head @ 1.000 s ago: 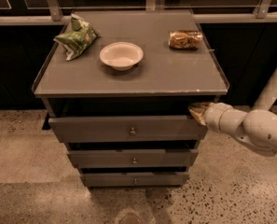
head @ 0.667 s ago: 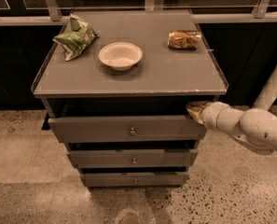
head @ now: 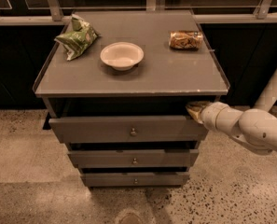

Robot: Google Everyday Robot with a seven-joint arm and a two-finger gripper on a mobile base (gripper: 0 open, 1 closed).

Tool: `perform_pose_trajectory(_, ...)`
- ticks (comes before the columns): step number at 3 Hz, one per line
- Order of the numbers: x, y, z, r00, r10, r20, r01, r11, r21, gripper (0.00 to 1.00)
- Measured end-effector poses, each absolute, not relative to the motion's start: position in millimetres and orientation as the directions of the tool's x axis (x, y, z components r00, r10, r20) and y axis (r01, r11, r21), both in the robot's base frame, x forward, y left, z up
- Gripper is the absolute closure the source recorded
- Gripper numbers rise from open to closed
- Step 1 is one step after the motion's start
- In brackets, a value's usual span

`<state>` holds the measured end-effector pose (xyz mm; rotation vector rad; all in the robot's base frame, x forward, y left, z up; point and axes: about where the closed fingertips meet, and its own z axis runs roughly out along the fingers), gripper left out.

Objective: Open top drawer

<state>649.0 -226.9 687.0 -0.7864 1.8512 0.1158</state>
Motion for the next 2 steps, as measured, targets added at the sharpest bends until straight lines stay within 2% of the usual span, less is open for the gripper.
perform_pose_trajectory(1, 644.6, -222.8, 683.3, -0.225, -0.482, -0.847, -0.588, 0.76, -0.277, 1.0)
perform_pose_trajectory(2, 626.4, -214.2, 677.7, -0.287, -0.506, -0.813, -0.652, 0.725, -0.221, 1.0)
